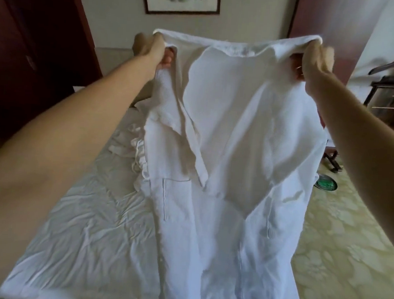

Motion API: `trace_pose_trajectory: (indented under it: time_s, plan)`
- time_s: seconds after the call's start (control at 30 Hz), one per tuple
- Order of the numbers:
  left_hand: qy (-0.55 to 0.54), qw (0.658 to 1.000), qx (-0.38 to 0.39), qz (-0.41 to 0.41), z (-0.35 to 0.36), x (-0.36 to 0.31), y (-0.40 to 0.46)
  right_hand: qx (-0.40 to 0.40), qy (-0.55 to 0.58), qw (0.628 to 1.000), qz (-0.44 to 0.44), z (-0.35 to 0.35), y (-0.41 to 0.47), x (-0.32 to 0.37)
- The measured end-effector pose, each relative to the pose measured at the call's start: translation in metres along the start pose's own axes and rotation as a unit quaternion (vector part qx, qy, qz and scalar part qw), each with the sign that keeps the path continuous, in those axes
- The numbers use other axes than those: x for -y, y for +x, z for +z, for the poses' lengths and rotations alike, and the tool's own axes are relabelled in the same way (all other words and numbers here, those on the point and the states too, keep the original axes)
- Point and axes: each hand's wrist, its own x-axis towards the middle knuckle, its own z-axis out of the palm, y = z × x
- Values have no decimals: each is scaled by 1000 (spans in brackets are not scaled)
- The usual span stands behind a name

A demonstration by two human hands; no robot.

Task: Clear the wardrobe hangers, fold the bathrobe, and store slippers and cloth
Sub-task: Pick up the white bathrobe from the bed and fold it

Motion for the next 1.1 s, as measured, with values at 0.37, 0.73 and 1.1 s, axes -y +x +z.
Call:
trace_pose_trajectory:
  time_s: [0.37,0.73,1.1]
  plan:
    - [87,986,66,-125,119,236,146,-34,-94,983,155,113,99,-212]
    - [134,961,92,-223,150,405,158,-13,-143,960,241,153,117,-372]
    - [226,897,82,-370,48,581,-75,7,-251,899,357,35,-94,-566]
